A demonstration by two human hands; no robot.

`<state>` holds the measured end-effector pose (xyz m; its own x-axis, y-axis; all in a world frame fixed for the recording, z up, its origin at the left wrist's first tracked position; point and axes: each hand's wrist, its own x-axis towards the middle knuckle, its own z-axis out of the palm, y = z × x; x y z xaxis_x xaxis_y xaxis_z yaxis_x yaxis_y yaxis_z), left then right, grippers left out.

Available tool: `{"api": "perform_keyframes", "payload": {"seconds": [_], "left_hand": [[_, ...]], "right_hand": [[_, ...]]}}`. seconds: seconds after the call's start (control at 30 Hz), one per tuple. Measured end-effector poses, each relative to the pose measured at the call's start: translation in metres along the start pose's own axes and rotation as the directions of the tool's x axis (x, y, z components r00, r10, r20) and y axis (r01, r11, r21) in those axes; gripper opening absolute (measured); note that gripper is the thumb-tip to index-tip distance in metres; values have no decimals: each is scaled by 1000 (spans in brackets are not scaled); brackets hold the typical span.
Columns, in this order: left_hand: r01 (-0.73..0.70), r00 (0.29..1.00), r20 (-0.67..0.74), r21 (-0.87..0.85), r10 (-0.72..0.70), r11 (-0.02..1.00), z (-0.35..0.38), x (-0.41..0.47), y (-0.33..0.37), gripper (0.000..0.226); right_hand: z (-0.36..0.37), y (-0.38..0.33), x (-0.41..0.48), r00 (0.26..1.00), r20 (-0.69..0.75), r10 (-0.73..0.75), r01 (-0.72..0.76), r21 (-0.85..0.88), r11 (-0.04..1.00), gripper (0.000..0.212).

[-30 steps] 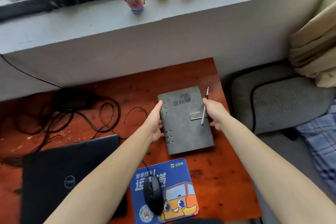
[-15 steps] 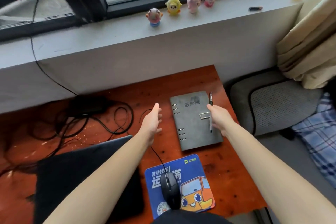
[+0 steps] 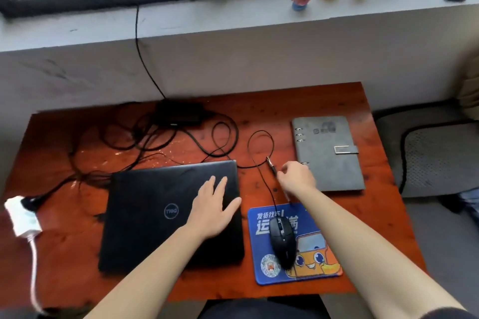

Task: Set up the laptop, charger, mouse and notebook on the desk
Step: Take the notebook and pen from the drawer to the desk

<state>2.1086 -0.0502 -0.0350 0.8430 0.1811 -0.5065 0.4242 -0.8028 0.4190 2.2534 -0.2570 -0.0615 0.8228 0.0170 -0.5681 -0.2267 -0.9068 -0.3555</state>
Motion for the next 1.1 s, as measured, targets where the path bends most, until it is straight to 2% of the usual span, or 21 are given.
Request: {"api": "perform_keyframes", "payload": {"seconds": [0.17,0.27,0.37,0.5,0.87,0.93,1.03,1.1], "left_hand": [[14,993,112,129,-28,992,7,-6,-12,80],[29,977,202,212,-72,977,10,-5,-17,81],[12,971,227,268,-75,963,14,-5,-17,87],[4,969,238,273,-72,962,11,0,-18,88],[-21,966,254,276,-52,961,4,2,-21,86],[-20,965,257,278,-54,960,4,1,-20,86],[-24,967,252,285,-51,958,4,0,-19,87],[-23,967,251,280,-50,960,3,0,-19,87]], "right_hand": [[15,8,-7,996,-31,-81,76,-129,989,38],[16,16,-13,995,0,-96,96,-78,992,41],[11,19,-22,994,26,-107,107,-14,994,44],[18,14,-35,987,77,-144,149,-65,987,49],[29,11,-40,974,115,-195,209,-123,970,25],[27,11,-39,982,66,-176,181,-84,980,22],[23,16,-33,996,-58,-71,76,91,993,21],[20,21,-26,995,-100,-12,25,131,991,20]]}}
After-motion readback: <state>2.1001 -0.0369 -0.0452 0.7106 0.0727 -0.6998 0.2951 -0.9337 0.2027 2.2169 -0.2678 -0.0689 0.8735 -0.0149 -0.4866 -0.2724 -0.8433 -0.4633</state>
